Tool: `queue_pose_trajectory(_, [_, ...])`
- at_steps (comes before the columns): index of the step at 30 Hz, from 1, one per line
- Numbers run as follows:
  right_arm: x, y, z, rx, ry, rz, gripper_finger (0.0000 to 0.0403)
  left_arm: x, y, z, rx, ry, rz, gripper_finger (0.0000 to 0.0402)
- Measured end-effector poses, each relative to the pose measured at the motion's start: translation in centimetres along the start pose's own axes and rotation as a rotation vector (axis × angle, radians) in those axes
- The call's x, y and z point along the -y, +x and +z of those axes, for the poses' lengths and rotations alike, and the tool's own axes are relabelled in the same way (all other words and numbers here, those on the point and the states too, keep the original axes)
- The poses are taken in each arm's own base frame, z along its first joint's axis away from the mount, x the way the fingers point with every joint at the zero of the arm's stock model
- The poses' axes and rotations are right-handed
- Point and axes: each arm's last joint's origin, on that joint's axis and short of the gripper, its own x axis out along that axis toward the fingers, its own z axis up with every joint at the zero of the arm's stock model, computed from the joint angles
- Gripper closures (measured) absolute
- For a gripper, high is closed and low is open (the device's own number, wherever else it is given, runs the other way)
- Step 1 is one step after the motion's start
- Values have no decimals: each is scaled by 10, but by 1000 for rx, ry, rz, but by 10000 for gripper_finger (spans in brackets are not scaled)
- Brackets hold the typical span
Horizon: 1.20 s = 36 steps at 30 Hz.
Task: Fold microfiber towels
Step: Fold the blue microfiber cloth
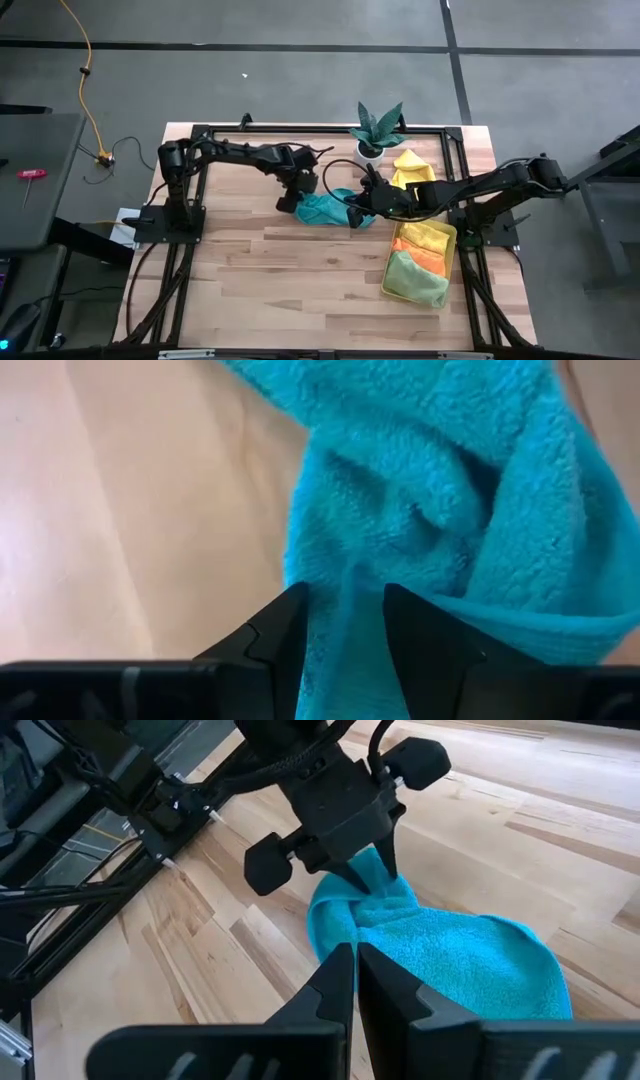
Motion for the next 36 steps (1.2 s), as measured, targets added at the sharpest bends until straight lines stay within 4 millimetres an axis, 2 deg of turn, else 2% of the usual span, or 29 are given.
queue_pose_trajectory(9, [0, 0, 0, 8, -3, -7, 394, 10, 1, 7, -15, 78, -1, 287])
queue_pose_trajectory(21, [0, 0, 1, 12, -3, -10, 394, 11, 2, 6, -66, 84, 48, 341])
queue_pose_trajectory(27, [0, 0, 1, 12, -18, -11, 394, 13, 1, 6, -84, 85, 56, 393])
queue_pose_trajectory(32, [0, 0, 1, 12, -22, -11, 394, 13, -13, 8, -68, 67, 93, 399])
queue_pose_trajectory(36, [0, 0, 1, 13, -25, -11, 394, 11, -37, 11, -9, 30, 139, 400])
